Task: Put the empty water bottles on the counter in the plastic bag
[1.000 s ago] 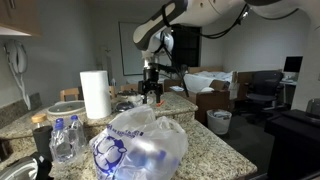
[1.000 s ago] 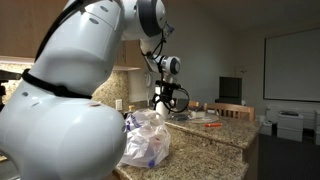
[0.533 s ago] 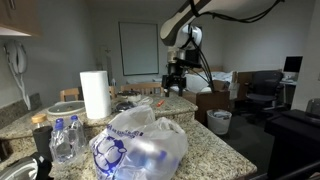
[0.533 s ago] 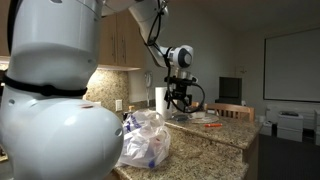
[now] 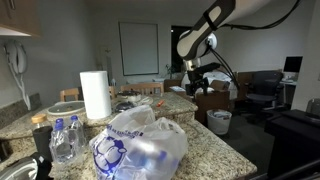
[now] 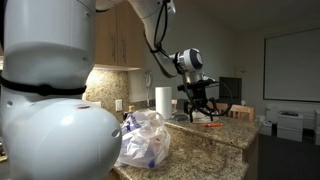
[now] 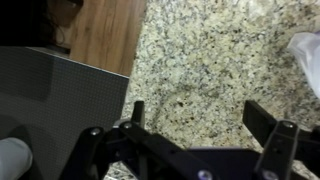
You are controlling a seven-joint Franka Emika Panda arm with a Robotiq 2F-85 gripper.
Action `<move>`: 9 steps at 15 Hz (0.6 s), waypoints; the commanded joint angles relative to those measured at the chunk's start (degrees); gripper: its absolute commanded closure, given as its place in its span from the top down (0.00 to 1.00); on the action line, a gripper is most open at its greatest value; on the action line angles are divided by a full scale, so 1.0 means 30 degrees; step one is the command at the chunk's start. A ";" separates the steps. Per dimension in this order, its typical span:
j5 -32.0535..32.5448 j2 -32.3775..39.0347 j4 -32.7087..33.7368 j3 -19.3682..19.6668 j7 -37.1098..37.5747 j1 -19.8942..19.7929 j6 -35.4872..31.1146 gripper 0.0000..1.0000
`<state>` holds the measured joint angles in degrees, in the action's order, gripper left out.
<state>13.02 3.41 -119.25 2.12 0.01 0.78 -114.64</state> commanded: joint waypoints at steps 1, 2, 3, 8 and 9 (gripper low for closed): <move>0.0679 0.0011 0.0053 -0.0128 0.0245 -0.0157 0.0091 1.00; 0.1066 0.0022 0.0080 -0.0109 0.0365 -0.0157 0.0104 1.00; 0.1198 0.0026 0.0096 -0.0104 0.0405 -0.0156 0.0107 1.00; 0.1245 0.0033 0.0108 -0.0104 0.0410 -0.0155 0.0109 1.00; 0.1245 0.0033 0.0108 -0.0104 0.0410 -0.0155 0.0109 1.00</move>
<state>16.74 3.49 -119.00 2.31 1.23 0.79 -114.41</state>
